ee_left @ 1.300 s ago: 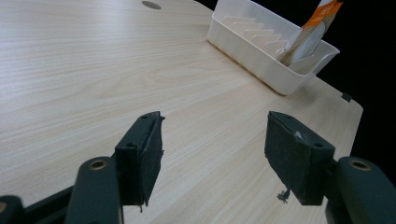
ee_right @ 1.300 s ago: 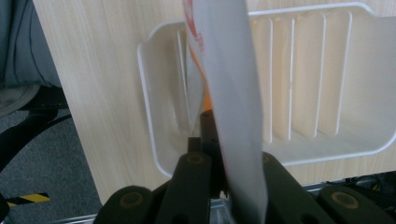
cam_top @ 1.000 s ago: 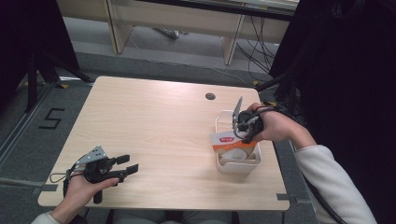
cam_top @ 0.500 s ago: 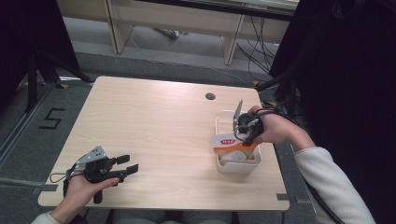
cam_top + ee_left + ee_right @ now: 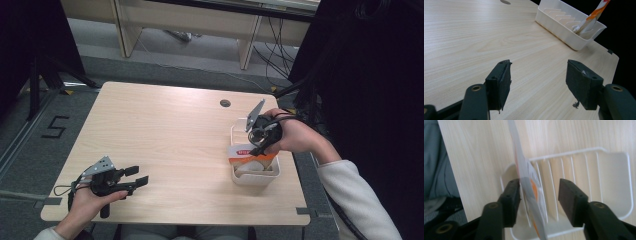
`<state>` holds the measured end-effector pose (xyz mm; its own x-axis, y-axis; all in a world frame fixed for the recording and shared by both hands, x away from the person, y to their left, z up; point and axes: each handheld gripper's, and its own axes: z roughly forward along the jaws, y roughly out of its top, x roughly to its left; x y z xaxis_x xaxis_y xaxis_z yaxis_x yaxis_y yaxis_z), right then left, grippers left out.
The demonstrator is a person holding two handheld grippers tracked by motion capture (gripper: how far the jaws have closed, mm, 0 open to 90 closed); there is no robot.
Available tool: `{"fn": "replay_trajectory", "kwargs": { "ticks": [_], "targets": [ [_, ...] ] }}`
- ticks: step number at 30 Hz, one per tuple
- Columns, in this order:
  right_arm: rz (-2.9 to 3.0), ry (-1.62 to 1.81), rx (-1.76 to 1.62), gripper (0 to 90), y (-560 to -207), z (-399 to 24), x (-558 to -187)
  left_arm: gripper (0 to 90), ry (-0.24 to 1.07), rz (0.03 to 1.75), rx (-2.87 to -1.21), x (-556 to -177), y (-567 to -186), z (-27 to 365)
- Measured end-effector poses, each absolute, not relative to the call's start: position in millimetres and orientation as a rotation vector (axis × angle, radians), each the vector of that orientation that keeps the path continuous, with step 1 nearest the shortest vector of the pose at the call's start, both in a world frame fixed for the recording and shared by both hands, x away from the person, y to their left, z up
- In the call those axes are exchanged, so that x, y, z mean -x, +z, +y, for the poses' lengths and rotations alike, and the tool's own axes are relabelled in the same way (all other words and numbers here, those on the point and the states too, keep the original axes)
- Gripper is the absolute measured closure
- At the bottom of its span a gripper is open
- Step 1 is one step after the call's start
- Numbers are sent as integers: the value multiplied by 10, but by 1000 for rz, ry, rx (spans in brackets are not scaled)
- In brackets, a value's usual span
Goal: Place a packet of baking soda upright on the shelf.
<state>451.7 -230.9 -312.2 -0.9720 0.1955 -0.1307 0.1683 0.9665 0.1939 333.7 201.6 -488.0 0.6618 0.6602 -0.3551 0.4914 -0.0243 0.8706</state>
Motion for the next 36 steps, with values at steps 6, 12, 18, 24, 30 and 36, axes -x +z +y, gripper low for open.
{"fn": "replay_trajectory", "kwargs": {
  "ticks": [6,12,18,24,30,36],
  "targets": [
    [2968,411,-315,459,-3105,-2092,-4400,357,171,933,-1672,-3347,-4884,2022],
    [2952,563,-209,459,-3108,-1827,-4298,357,177,936,-1676,-3341,-4879,2023],
    [2933,661,-212,467,-3167,-1588,-4148,357,177,931,-1682,-3341,-4877,2029],
    [2945,674,-156,454,-3394,-1383,-3972,357,175,931,-1681,-3340,-4878,2028],
    [2944,738,-138,458,-3757,-1347,-3796,357,177,930,-1681,-3336,-4878,2026],
    [2950,779,-148,465,-4249,-1373,-3584,356,177,948,-1676,-3334,-4882,2012]
  ]
}}
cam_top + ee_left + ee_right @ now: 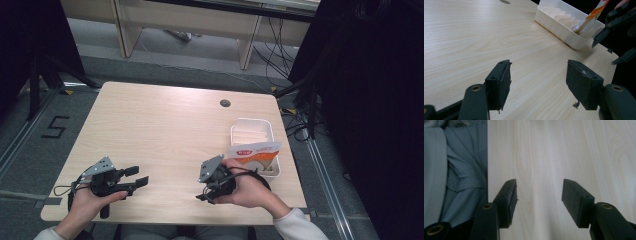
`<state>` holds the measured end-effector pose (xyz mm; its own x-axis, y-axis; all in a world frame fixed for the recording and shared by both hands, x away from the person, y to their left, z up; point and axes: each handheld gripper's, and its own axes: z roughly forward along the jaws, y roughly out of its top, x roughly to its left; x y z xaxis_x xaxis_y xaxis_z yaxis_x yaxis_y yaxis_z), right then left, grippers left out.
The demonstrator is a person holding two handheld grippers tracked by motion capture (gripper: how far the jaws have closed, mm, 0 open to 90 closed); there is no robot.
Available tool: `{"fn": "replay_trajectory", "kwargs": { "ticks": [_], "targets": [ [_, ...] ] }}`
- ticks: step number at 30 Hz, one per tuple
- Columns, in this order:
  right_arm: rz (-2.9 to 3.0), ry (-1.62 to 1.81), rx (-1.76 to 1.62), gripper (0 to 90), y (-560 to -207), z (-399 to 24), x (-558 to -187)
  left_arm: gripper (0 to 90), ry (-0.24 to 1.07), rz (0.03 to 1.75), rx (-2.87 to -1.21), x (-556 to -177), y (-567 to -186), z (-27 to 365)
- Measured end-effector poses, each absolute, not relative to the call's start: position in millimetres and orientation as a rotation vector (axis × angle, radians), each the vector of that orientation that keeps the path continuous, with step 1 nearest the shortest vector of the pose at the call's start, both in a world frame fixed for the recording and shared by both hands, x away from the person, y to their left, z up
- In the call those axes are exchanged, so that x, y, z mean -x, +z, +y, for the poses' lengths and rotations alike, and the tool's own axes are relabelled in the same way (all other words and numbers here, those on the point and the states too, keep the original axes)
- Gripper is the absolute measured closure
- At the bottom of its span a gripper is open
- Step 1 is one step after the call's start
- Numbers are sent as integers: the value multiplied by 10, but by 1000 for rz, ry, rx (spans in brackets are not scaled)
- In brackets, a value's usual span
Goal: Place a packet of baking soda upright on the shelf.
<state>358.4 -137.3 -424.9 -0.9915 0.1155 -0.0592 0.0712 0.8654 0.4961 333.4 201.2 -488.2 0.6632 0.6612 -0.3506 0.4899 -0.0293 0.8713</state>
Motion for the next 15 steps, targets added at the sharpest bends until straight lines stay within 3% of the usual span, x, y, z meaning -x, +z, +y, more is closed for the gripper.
{"fn": "replay_trajectory", "kwargs": {
  "ticks": [7,15],
  "targets": [
    [2947,821,-189,447,-4534,-1430,-3502,356,166,949,-1666,-3337,-4886,2014],
    [2959,784,-154,426,-4516,-1438,-3493,355,172,932,-1679,-3347,-4889,2017]
  ]
}}
